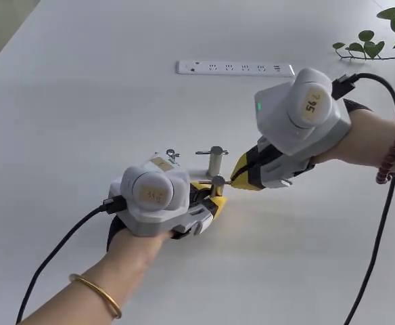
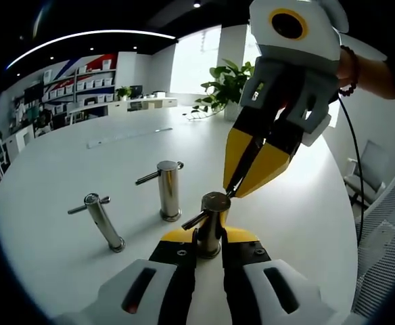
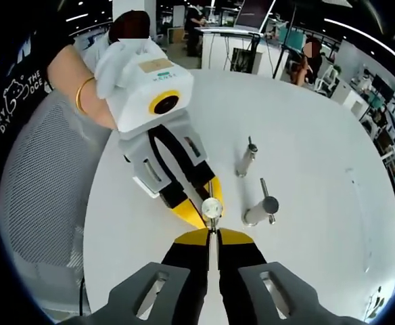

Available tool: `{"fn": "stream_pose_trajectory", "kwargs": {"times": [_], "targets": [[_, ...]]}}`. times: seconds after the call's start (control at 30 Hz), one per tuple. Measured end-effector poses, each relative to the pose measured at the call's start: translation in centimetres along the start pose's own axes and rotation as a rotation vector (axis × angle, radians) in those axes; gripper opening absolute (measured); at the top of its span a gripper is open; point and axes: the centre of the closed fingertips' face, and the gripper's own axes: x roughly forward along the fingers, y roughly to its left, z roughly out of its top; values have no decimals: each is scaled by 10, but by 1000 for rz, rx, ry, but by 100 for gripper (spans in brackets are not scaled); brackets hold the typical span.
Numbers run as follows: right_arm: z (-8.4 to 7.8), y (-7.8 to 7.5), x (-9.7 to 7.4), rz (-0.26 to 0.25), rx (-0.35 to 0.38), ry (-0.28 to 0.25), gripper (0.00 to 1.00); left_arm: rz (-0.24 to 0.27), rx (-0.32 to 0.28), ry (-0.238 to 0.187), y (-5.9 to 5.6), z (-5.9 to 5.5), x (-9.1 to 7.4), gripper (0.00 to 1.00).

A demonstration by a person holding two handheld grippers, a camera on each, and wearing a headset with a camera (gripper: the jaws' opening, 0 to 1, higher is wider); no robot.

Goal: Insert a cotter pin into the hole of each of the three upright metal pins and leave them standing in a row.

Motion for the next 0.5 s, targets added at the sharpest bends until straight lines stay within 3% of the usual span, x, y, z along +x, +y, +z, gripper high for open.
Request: {"fn": "stream_pose_trajectory", "kwargs": {"times": [0.5], "targets": [[2,-3,3,7,-1,-6,0,4,-13,-4,0,0,1,12]]}}
